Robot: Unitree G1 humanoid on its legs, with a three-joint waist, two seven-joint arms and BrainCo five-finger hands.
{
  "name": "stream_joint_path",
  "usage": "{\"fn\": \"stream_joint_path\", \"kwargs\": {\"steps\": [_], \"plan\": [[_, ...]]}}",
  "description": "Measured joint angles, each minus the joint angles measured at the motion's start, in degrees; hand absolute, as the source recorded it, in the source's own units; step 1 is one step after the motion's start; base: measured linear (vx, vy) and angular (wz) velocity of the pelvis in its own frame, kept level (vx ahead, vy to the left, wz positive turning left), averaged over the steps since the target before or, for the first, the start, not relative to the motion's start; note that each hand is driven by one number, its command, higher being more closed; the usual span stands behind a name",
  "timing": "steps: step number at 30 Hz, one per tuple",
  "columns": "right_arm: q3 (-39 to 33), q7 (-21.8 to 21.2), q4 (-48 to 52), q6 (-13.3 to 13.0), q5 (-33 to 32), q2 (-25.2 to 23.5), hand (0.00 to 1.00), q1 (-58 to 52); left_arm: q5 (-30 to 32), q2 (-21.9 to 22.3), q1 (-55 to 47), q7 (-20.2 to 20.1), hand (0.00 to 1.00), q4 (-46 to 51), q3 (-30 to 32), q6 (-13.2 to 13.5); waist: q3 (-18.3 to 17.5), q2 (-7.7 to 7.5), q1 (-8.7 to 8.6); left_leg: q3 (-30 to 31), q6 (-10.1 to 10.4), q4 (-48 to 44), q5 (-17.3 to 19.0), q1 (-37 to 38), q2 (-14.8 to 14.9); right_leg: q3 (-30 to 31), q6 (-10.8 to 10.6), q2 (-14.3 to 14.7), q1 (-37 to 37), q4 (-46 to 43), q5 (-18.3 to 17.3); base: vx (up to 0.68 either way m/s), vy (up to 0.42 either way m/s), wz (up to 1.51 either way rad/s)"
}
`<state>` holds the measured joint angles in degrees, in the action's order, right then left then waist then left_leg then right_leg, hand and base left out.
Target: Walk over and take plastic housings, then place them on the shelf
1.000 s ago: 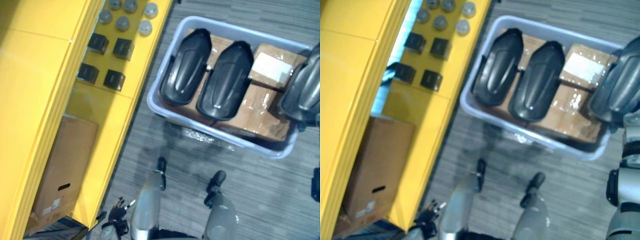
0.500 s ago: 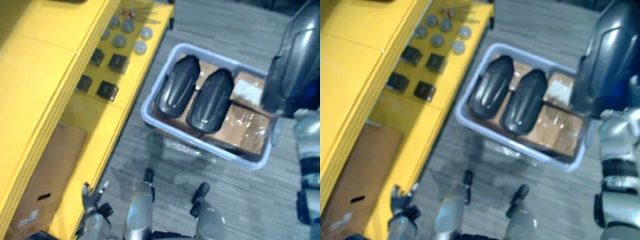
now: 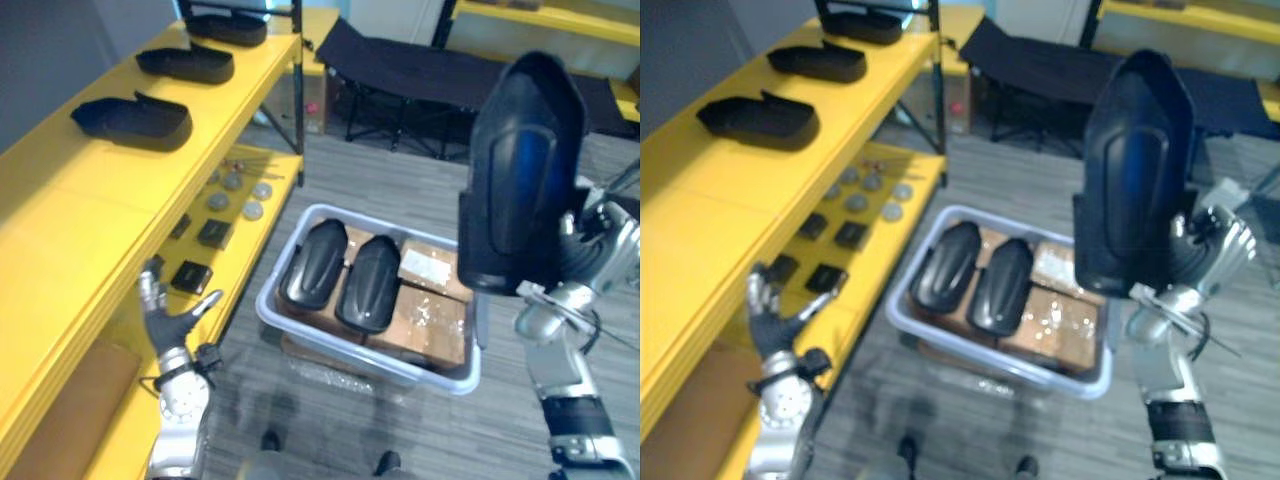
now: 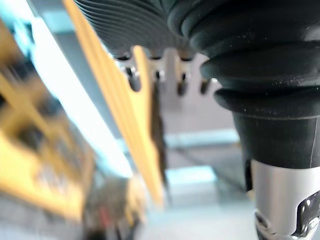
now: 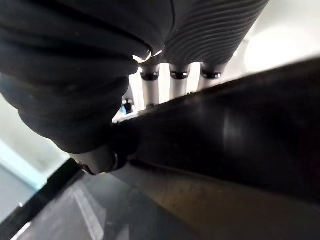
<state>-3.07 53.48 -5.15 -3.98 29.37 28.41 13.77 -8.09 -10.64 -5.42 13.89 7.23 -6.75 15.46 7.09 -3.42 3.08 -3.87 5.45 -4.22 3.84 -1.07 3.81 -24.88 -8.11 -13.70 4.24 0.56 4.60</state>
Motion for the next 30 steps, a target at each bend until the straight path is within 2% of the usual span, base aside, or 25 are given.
{"fn": "stream_joint_path", "kwargs": {"steps": [1,3,4,6,8,11,19,24,30], "plan": [[0.4,-0.1,0.3,-0.1,0.4,0.0,1.0,0.3,-0.9,-0.2,0.2,-1.1,0.0,0.3,-0.7,-0.5,-0.2,0.04,-0.09,-0.1,0.0,0.0,0.0,0.0,0.0,0.0,0.0,0.0,0.0,0.0,0.1,0.0,0.017,-0.06],[3.0,-1.5,2.1,-1.3,2.3,0.0,1.0,2.7,-6.6,-0.2,2.3,-8.4,0.0,0.9,-5.4,-5.0,-0.8,0.24,-0.57,-0.7,-0.2,0.2,-0.1,0.5,0.0,0.3,0.0,0.0,-0.1,0.1,0.8,-0.02,0.033,-0.12],[3.7,-1.8,2.4,-1.5,2.9,0.0,1.0,3.3,-8.6,-0.2,2.8,-10.1,0.0,0.9,-6.4,-6.3,-0.8,0.25,-0.55,-1.1,-0.2,0.4,-0.1,0.8,0.0,0.6,0.0,0.0,-0.1,0.1,1.0,-0.04,0.041,-0.21],[6.0,-3.4,3.1,-2.4,3.6,0.0,1.0,4.9,-15.4,-0.2,4.3,-14.7,0.0,0.9,-10.5,-11.3,-1.4,0.42,-0.84,-1.7,-0.3,0.6,-0.2,1.3,0.0,1.4,0.1,-0.1,-0.1,0.3,1.7,-0.04,0.035,-0.15],[6.9,-4.1,3.6,-2.6,4.6,-0.1,1.0,5.0,-19.1,-0.2,5.7,-16.4,0.0,0.9,-12.8,-14.2,-1.5,0.49,-0.83,-2.2,-0.4,0.7,-0.3,1.7,-0.2,1.6,0.1,-0.2,-0.1,0.3,1.9,-0.04,0.023,-0.12],[9.0,-5.8,3.8,-4.0,5.5,-0.8,1.0,5.0,-21.3,-0.3,7.4,-17.0,0.0,0.6,-14.7,-16.8,-1.9,0.84,-1.12,-2.8,-0.4,0.8,-0.3,2.1,-0.2,2.2,0.1,-0.3,-0.1,0.4,1.9,-0.05,0.003,-0.12],[11.4,-8.2,3.8,-6.5,5.8,-3.4,1.0,5.0,-21.3,-0.1,10.7,-16.8,0.0,-2.3,-14.9,-18.2,-3.0,2.27,-2.43,-4.0,-0.1,5.8,-3.2,3.8,-0.4,2.9,0.1,0.1,-0.5,1.9,1.9,-0.05,-0.017,-0.06],[13.6,-8.7,2.8,-7.7,5.8,-4.9,1.0,4.9,-21.3,0.2,11.0,-16.6,0.0,-2.3,-14.9,-18.5,-3.8,2.32,-3.05,-4.6,0.0,8.5,-4.7,5.1,-0.4,3.1,0.0,0.3,-0.9,1.9,1.9,0.0,-0.006,-0.04],[16.3,-8.8,1.5,-9.8,5.7,-8.5,1.0,2.6,-21.1,0.3,12.4,-16.1,0.0,-4.1,-14.7,-18.9,-4.6,1.91,-3.25,-4.5,0.0,8.8,-4.9,5.1,-0.4,3.0,0.0,0.3,-1.0,1.9,1.9,0.0,0.0,0.0]]}}
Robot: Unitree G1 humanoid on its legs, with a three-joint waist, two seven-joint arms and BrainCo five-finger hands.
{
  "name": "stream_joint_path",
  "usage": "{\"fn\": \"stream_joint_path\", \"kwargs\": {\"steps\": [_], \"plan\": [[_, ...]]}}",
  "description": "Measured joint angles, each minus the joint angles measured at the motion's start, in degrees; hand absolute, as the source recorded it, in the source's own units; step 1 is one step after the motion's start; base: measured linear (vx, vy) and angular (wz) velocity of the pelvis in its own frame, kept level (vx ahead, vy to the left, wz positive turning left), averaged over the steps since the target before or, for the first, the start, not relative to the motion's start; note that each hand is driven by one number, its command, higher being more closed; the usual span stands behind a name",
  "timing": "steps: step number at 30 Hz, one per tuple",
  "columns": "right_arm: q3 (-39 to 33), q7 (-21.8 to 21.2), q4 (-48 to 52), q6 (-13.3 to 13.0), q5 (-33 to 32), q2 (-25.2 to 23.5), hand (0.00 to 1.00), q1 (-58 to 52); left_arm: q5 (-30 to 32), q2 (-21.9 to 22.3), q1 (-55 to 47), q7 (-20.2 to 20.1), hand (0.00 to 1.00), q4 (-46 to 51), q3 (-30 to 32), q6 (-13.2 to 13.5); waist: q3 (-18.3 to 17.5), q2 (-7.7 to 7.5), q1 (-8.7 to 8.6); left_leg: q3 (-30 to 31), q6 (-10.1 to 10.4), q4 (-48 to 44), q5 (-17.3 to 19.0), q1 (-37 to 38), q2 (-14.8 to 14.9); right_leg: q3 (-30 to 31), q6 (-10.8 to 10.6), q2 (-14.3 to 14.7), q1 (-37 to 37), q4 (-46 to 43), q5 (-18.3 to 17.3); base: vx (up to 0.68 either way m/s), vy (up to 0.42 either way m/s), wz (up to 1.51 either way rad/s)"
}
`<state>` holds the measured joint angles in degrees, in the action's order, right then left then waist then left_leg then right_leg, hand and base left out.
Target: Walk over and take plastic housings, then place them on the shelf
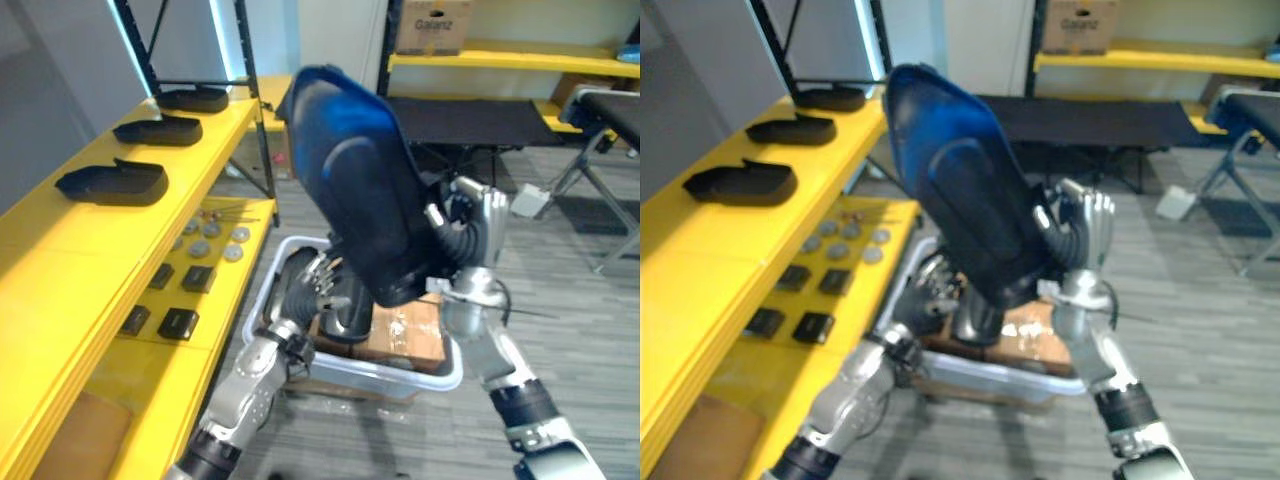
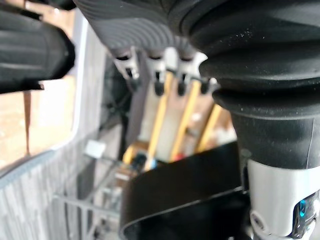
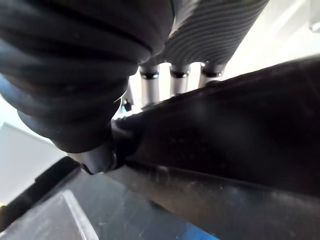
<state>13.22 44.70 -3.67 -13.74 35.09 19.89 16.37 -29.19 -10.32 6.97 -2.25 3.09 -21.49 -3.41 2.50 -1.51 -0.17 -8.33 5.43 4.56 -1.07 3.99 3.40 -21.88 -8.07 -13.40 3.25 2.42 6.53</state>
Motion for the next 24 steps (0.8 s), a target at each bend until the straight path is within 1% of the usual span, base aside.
{"fn": "stream_joint_path", "kwargs": {"steps": [6,9,13,14,17,19,24], "plan": [[3.2,-0.6,-3.9,-0.1,0.0,-2.1,1.0,-0.9,0.4,1.6,0.0,0.2,0.0,0.0,0.1,0.0,-0.1,-0.02,-0.36,0.0,0.0,0.0,-0.3,0.0,0.0,0.0,0.0,0.0,0.0,0.0,0.0,0.0,0.0,0.0],[4.9,-1.1,-5.8,-0.1,0.0,-2.9,1.0,-2.0,0.4,2.1,0.4,1.8,0.0,-0.1,0.1,0.0,-0.3,-0.02,-0.4,0.1,0.0,0.0,-0.4,0.0,0.0,0.0,0.0,0.0,0.0,0.0,0.0,0.0,0.0,0.0],[5.9,-1.0,-8.3,-0.1,-0.6,-3.7,1.0,-4.0,0.4,2.0,0.5,3.9,0.0,-2.1,0.0,0.2,-1.5,-0.06,-0.47,0.2,0.1,0.0,-0.4,-0.1,0.1,0.0,0.1,0.1,-0.1,0.1,-0.1,0.0,0.0,0.0],[5.9,-1.0,-8.6,-0.1,-0.6,-4.1,1.0,-4.6,0.3,2.0,0.5,4.4,1.0,-2.3,0.0,0.2,-1.6,-0.12,-0.47,0.2,0.1,0.0,-0.4,-0.1,0.2,0.1,0.1,0.2,-0.1,0.1,-0.1,0.0,0.0,0.0],[6.1,-0.6,-9.2,-0.1,-0.7,-4.9,1.0,-5.2,-0.5,2.0,0.5,4.3,1.0,-2.3,0.0,0.2,-1.6,-0.19,-0.48,0.2,0.2,0.0,-0.5,-0.1,0.3,0.1,0.2,0.3,-0.1,0.1,-0.2,0.0,0.0,0.0],[6.1,0.0,-10.0,-0.1,-0.8,-5.6,1.0,-5.4,-2.0,2.0,0.5,4.3,1.0,-2.3,-0.1,0.1,-1.8,-0.54,-0.48,0.2,0.3,0.0,-0.6,-0.1,0.5,0.2,0.2,0.5,-0.1,0.2,-0.2,0.0,0.0,0.0],[8.2,3.2,-10.5,-0.2,-1.7,-6.9,1.0,-6.7,-2.2,2.0,0.7,4.5,1.0,-5.1,0.1,-0.5,-2.5,-1.54,-0.54,0.2,0.4,0.0,-0.6,-0.1,1.0,0.2,0.4,0.8,-0.1,0.3,-0.3,0.0,0.0,0.0]]}}
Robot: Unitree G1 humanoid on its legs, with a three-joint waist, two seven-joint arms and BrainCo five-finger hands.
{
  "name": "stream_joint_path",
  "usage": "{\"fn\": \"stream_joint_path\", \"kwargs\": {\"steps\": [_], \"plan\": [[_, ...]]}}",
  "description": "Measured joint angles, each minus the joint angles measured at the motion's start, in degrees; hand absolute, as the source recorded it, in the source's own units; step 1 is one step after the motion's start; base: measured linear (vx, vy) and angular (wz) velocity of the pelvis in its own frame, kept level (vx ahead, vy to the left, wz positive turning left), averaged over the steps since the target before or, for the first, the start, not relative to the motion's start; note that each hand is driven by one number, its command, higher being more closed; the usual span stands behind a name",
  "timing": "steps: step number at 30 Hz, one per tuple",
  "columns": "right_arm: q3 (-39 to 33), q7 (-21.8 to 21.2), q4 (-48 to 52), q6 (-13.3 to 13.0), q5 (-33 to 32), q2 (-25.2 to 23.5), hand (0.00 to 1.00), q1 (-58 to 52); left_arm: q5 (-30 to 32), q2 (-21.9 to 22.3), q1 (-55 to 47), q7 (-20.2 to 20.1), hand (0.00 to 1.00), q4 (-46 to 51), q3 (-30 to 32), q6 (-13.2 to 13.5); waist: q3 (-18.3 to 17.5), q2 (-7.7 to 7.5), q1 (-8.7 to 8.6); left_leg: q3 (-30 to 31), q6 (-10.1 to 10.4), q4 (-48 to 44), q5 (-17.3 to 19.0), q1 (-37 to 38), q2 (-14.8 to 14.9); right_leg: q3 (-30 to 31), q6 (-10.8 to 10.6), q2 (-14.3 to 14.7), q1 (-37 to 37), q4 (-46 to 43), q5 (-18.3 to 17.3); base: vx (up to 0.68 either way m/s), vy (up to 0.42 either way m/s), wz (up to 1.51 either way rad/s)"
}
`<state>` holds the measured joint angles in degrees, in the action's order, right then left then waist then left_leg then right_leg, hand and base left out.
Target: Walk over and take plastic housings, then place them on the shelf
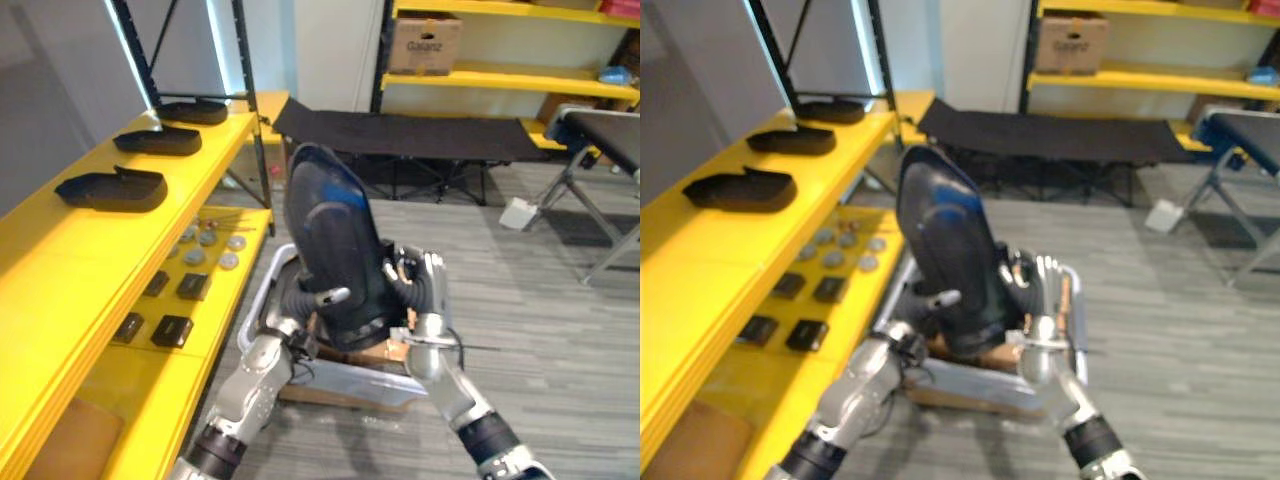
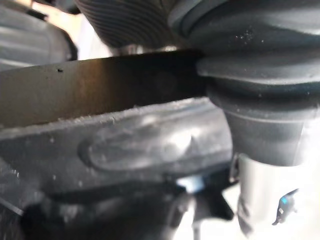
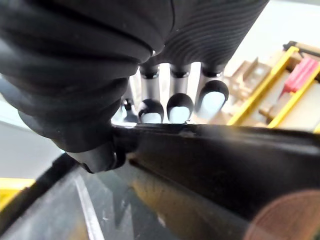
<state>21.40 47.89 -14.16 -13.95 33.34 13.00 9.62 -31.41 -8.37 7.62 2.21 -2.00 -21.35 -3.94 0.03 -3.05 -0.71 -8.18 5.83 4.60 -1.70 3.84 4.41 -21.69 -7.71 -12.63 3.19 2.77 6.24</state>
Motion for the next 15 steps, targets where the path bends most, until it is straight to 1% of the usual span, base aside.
{"fn": "stream_joint_path", "kwargs": {"steps": [3,6,9,12,14,15], "plan": [[0.4,1.0,0.0,0.0,0.0,-0.7,1.0,-0.4,0.2,-0.1,0.0,0.1,1.0,-1.1,0.3,-0.4,-0.3,-0.4,0.02,0.0,0.0,0.0,0.0,0.0,0.0,0.0,0.0,0.0,0.0,0.1,0.0,0.0,0.0,0.0],[0.5,1.4,0.0,0.0,0.0,-1.2,1.0,-0.4,0.3,-0.3,0.0,0.1,1.0,-1.3,0.5,-1.6,-0.3,-0.46,0.03,0.0,0.0,0.0,0.0,-0.1,0.0,0.0,0.0,0.0,0.1,0.2,0.0,0.0,0.0,0.0],[0.9,2.2,0.1,0.0,0.0,-1.2,1.0,-0.4,0.3,-0.5,0.0,0.0,1.0,-1.4,0.5,-2.0,-0.3,-0.47,0.02,0.0,0.0,0.0,0.0,-0.1,0.0,0.0,-0.1,0.0,0.2,0.6,0.1,0.0,0.0,0.0],[1.5,2.6,0.2,-0.2,-1.0,-1.3,1.0,-0.4,-0.5,-1.0,0.0,-0.1,1.0,-1.4,0.3,-2.1,-0.3,-0.5,-0.01,0.1,0.0,0.0,0.0,-0.1,0.1,-0.2,-0.1,0.1,0.5,0.8,0.1,0.0,0.0,0.0],[1.7,3.3,0.3,-1.1,-1.1,-1.4,1.0,-0.4,-2.5,-1.4,0.0,-0.1,1.0,-1.4,0.2,-2.0,-0.2,-0.56,0.0,0.1,0.0,0.0,0.0,-0.1,0.1,-0.2,-0.1,0.2,0.5,0.9,0.1,0.0,0.0,0.0],[1.7,3.4,0.5,-1.2,-1.1,-1.4,1.0,-0.4,-3.2,-1.5,0.0,-0.1,1.0,-1.4,0.2,-2.0,-0.2,-0.59,0.0,0.1,0.0,0.0,0.1,0.0,0.1,-0.2,-0.1,0.2,0.6,0.9,0.1,0.0,0.0,0.0]]}}
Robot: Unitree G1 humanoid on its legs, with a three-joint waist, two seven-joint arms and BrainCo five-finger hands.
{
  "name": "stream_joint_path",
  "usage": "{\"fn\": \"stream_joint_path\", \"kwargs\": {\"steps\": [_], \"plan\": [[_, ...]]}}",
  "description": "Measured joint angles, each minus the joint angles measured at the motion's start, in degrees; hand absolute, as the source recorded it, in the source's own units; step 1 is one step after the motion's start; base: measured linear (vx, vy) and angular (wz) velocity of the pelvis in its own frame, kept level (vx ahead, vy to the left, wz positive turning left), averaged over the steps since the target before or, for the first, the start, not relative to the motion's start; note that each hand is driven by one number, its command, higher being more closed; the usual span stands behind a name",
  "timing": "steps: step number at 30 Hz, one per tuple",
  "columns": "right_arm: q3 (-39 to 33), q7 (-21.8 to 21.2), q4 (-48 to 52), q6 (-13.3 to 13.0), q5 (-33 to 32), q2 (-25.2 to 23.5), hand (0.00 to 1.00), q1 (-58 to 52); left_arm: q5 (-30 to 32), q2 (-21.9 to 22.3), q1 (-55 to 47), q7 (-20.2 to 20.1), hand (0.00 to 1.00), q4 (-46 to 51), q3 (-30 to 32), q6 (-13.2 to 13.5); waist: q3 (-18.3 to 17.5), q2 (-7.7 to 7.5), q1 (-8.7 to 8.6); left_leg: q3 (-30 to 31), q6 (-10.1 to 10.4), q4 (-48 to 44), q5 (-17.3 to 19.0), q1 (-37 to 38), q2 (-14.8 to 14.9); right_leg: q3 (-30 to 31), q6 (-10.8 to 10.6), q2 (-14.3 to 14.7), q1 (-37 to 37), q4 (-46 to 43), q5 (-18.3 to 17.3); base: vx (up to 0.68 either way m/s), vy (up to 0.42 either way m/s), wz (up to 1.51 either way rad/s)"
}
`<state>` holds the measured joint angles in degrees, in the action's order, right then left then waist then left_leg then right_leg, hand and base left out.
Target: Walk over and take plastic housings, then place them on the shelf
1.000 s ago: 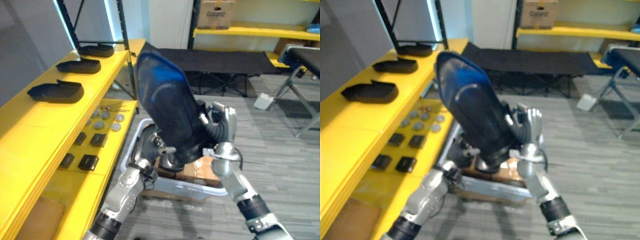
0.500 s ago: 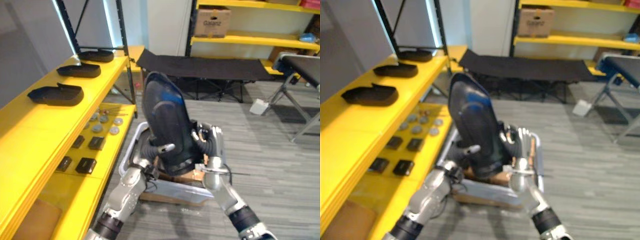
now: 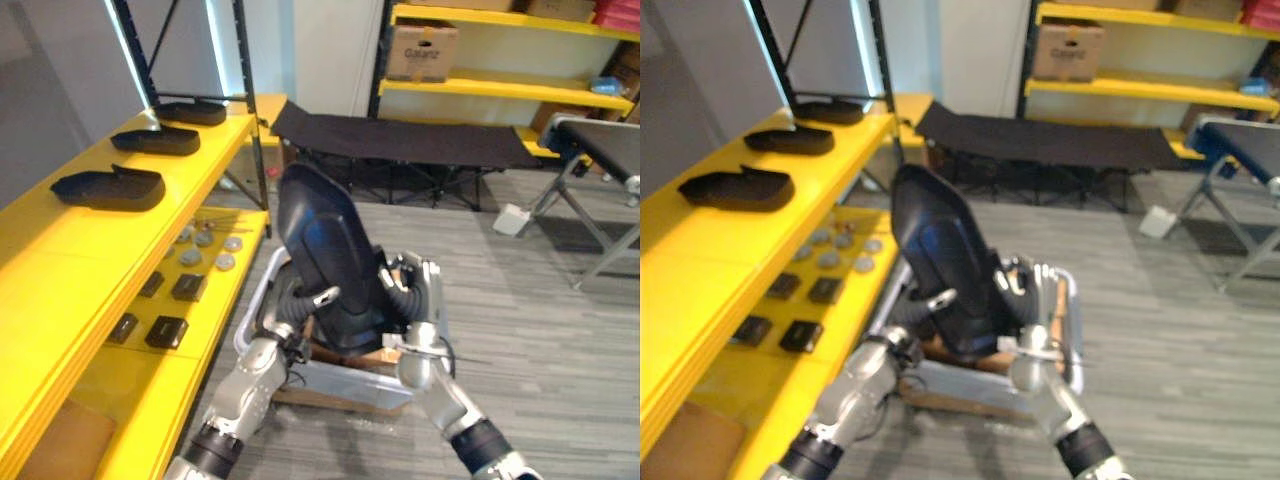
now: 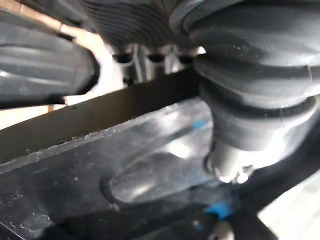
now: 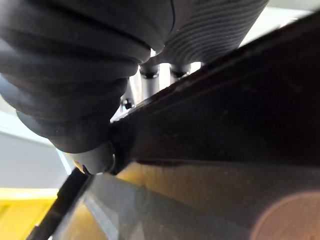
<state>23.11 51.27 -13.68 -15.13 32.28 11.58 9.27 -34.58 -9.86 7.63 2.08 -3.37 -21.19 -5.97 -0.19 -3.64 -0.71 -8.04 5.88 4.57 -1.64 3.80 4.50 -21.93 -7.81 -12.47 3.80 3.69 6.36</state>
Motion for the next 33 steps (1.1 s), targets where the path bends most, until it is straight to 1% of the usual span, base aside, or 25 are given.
{"fn": "stream_joint_path", "kwargs": {"steps": [1,2,4,7,8,9,12,18,21,23,25,26,28,30,31,33], "plan": [[0.1,0.0,0.5,0.0,0.0,0.0,1.0,0.0,-1.1,-0.1,0.0,0.0,1.0,0.0,0.0,0.0,0.0,-0.03,0.0,0.0,0.0,0.0,0.0,0.0,0.0,0.0,0.0,0.0,0.1,0.0,0.0,0.0,0.0,0.0],[0.2,0.0,1.2,-0.1,0.0,-0.1,0.0,0.0,-2.2,-0.3,0.0,0.0,1.0,0.1,-0.1,0.3,0.1,-0.08,0.0,0.1,0.0,0.0,0.0,0.0,0.0,0.0,0.0,0.0,0.1,0.0,0.0,0.0,0.0,0.0],[0.2,0.0,2.2,-1.0,-0.1,-0.4,0.0,0.0,-4.0,-0.5,0.0,-0.1,1.0,0.1,-0.3,0.8,0.1,-0.12,0.0,0.1,0.0,0.0,0.0,0.0,0.0,-0.1,0.0,0.0,0.1,0.0,0.0,0.0,0.0,0.0],[1.0,0.0,4.2,-4.7,-1.2,-0.9,0.0,0.0,-7.1,-0.5,0.0,-0.1,1.0,0.1,-0.1,2.1,0.1,-0.14,-0.02,0.1,0.0,0.0,0.1,0.0,-0.1,-0.2,0.0,0.0,0.1,0.0,0.0,0.0,0.0,0.0],[1.2,-0.3,4.6,-6.4,-1.7,-1.0,0.0,0.0,-7.4,-0.5,0.0,-0.1,1.0,0.2,0.1,2.9,0.1,-0.14,-0.03,0.1,0.0,0.0,0.1,0.1,-0.2,-0.2,0.1,0.0,0.1,-0.1,-0.1,0.0,0.0,0.0],[1.2,-0.6,4.8,-7.5,-2.5,-1.0,0.0,0.0,-7.5,-0.5,0.0,-0.1,1.0,0.4,0.1,3.2,0.1,-0.14,-0.01,0.1,0.0,0.0,0.1,0.1,-0.2,-0.2,0.1,0.0,0.1,-0.2,-0.1,0.0,0.0,0.0],[1.3,-2.3,6.2,-9.3,-3.6,-1.1,0.0,-0.1,-7.5,-0.2,-0.6,0.0,1.0,0.6,0.3,4.8,0.1,-0.14,-0.08,0.2,0.0,0.0,0.1,0.1,-0.3,-0.7,0.2,-0.1,0.1,-0.3,-0.3,0.0,0.0,0.0],[1.1,-5.4,10.4,-13.5,-6.2,-1.5,0.0,-1.0,-7.5,1.8,-2.9,0.1,1.0,4.6,2.1,6.6,0.1,-0.13,-0.13,1.0,0.0,0.0,0.1,0.0,-0.3,-1.6,0.3,0.0,0.3,-0.8,-0.7,0.0,-0.002,0.05],[0.7,-6.1,11.6,-14.0,-7.0,-2.3,0.0,-1.7,-7.1,1.8,-3.6,0.5,1.0,6.3,2.6,7.0,0.1,-0.19,-0.11,1.0,0.0,0.0,0.1,0.0,-0.3,-1.6,0.4,-0.1,0.2,-0.8,-0.7,0.0,0.0,0.0],[0.4,-7.5,12.5,-13.9,-8.3,-2.5,0.0,-1.9,-5.0,2.1,-4.2,2.0,1.0,7.8,2.7,7.5,0.2,-0.26,-0.12,0.9,0.0,0.0,0.1,0.0,-0.3,-1.5,0.4,-0.1,0.2,-0.8,-0.7,0.0,0.0,0.0],[-0.8,-9.5,13.3,-13.8,-9.8,-2.5,0.0,-2.2,-2.2,3.6,-5.1,3.4,1.0,8.8,3.7,9.1,0.2,-0.26,-0.12,0.8,0.0,0.0,0.1,0.1,-0.3,-1.5,0.4,-0.1,0.2,-0.8,-0.7,0.0,0.0,0.0],[-2.4,-11.8,13.4,-13.6,-12.2,-2.5,0.0,-2.8,1.0,4.8,-6.0,5.0,1.0,10.1,5.7,10.6,0.2,-0.24,-0.14,0.8,0.0,0.0,0.1,0.1,-0.2,-1.4,0.4,0.0,0.2,-0.8,-0.7,0.0,0.0,0.0],[-4.2,-13.8,13.9,-13.5,-15.2,-2.5,0.0,-3.5,3.8,5.7,-6.4,6.7,1.0,11.5,7.7,11.9,0.3,-0.12,-0.13,0.7,0.0,0.0,0.1,0.1,-0.2,-1.4,0.4,0.0,0.1,-0.8,-0.7,0.0,0.0,0.0],[-7.2,-17.3,17.9,-13.6,-23.5,-2.7,0.0,-5.4,8.4,5.9,-7.5,9.8,1.0,14.0,11.7,14.3,0.7,0.19,-0.15,0.3,0.1,0.0,0.1,0.2,-0.1,-1.1,0.3,0.1,0.0,-0.8,-0.7,-0.02,-0.002,-0.06],[-8.4,-18.3,18.8,-13.6,-25.7,-2.9,0.0,-5.8,9.7,5.9,-7.9,10.8,1.0,14.7,12.6,15.0,0.8,0.22,-0.15,0.1,0.1,0.0,0.2,0.2,-0.1,-1.0,0.3,0.1,-0.1,-0.8,-0.7,-0.01,0.001,-0.14],[-13.0,-21.6,20.8,-13.9,-33.9,-3.4,0.0,-7.0,15.0,5.9,-8.9,14.4,1.0,16.3,16.6,17.2,0.8,0.22,-0.15,-0.6,0.2,0.0,0.3,0.2,0.0,-0.2,0.2,0.2,-0.6,-0.8,-0.6,0.0,0.001,-0.15]]}}
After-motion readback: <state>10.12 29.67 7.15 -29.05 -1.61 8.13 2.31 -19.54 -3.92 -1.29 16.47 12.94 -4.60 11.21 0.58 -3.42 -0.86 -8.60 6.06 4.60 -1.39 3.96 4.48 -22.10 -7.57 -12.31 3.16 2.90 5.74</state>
